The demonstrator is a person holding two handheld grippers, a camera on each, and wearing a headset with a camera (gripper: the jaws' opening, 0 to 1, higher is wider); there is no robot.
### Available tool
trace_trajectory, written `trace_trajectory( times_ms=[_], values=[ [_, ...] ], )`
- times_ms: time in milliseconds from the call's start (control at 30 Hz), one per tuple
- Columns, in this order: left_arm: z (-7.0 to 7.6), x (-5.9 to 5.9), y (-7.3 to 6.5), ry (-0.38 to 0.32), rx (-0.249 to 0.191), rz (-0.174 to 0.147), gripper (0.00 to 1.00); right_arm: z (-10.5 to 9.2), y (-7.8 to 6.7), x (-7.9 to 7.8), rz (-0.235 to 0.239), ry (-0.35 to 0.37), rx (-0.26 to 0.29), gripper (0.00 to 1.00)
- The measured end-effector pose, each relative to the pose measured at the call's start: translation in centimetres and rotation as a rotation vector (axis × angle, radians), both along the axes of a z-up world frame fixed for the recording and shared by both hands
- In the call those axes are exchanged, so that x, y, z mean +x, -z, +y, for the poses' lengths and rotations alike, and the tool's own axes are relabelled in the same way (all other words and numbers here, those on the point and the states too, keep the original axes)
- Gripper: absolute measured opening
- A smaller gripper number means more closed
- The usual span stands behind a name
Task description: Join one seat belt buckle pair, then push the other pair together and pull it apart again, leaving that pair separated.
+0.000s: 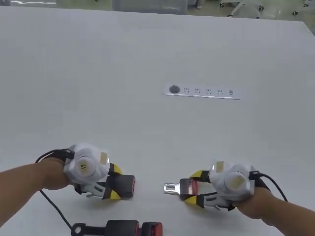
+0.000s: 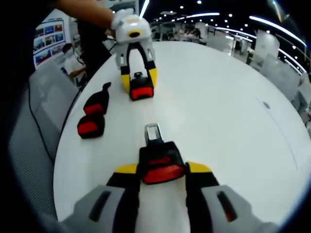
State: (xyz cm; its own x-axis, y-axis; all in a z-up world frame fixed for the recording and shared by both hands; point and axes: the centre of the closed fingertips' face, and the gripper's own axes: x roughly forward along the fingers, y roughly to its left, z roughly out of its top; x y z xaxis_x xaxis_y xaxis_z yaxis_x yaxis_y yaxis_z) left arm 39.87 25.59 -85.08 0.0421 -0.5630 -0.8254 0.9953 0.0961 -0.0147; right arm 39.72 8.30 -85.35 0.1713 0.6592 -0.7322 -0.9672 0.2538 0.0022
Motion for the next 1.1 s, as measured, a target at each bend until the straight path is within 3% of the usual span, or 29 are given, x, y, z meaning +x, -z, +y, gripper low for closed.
trace_trajectory(
  times_ms=[700,1100],
  values=[
    [0.0,-0.1,0.1,-0.004,0.003,0.005,0.36,-5.2,0.1,-0.9,0.019,0.026,-0.019,0.37],
    [-0.1,0.0,0.0,-0.019,0.024,0.009,0.37,-5.2,0.1,-0.6,0.017,0.032,-0.043,0.38]
  ],
)
